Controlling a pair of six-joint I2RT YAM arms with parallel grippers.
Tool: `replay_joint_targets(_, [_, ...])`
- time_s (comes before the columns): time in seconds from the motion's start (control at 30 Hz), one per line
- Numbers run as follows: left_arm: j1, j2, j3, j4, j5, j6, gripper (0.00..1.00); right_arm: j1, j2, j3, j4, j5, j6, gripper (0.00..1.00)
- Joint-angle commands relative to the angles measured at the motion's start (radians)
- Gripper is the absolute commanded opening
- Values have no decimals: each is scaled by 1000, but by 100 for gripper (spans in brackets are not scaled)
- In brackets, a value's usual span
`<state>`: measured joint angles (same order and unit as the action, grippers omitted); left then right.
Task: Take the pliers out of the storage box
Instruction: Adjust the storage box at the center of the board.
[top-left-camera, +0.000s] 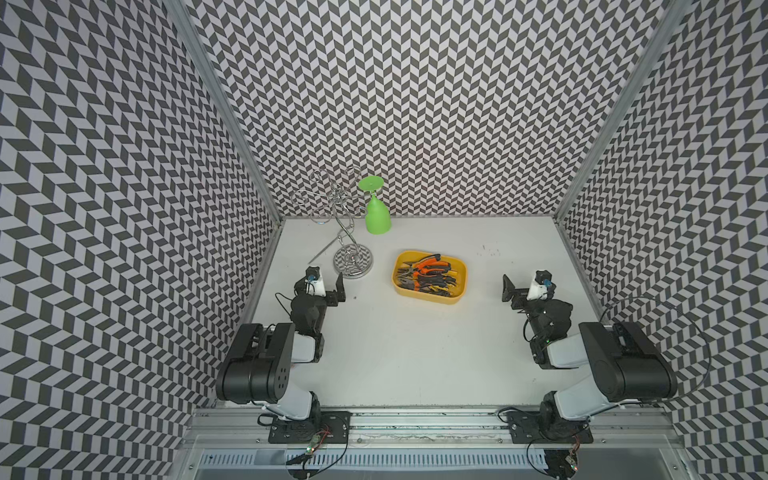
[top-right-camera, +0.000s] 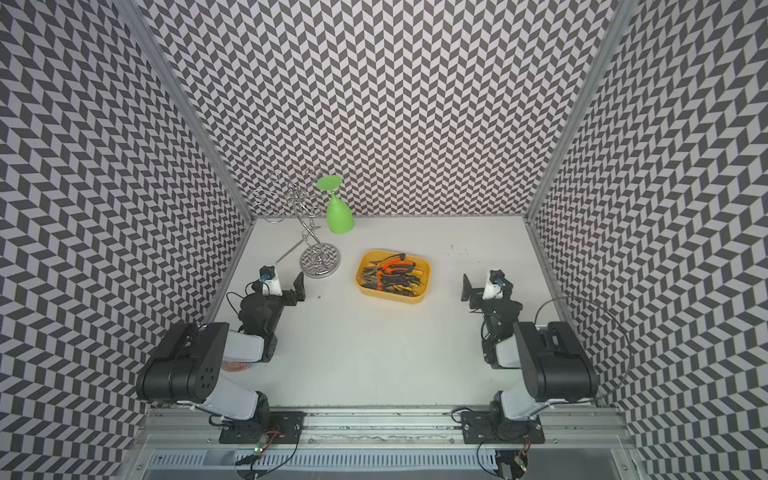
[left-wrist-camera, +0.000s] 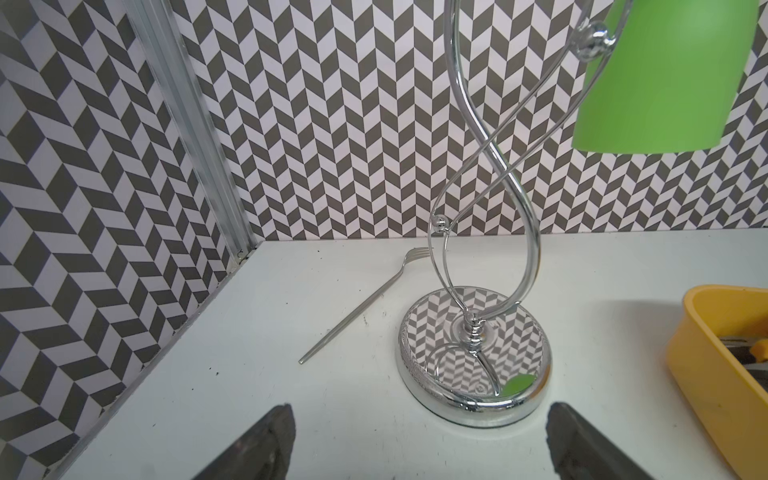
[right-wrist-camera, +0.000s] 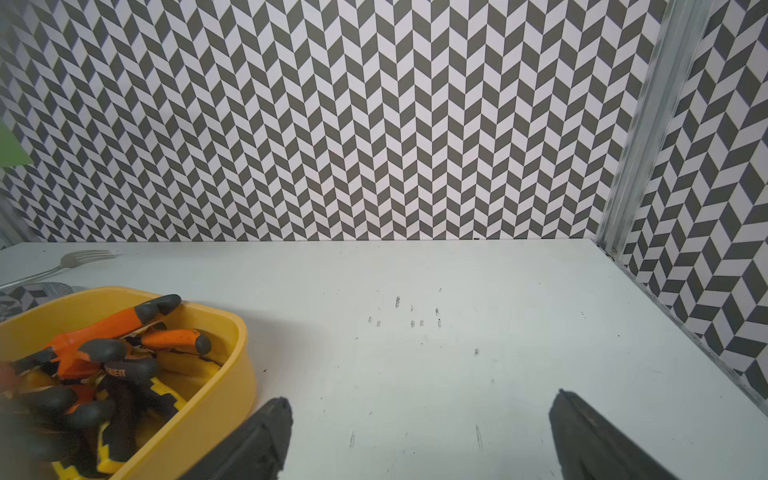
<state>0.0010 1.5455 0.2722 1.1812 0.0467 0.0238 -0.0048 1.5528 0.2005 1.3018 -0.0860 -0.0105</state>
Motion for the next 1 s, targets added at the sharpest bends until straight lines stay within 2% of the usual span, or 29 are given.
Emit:
replay_joint_targets(0.0, [7,5,0,23,12,-12,98,2,9,13,28,4,-6,99])
replay_joint_targets(0.57, [0,-2,-4,29,5,-7,98,0,-8,6,61,3,3,99])
replay_joint_targets(0.73, [-13,-84,48,-137,77,39,98,0,-145,-25,0,2,-3,99])
replay_joint_targets(0.9, [-62,-193,95,-318,118,90,98,0,-321,12,-207,-15,-8,99])
replay_joint_targets(0.97, [-81,-235,109,-371,152,95,98,0,-377,76,-322,-61,3,99])
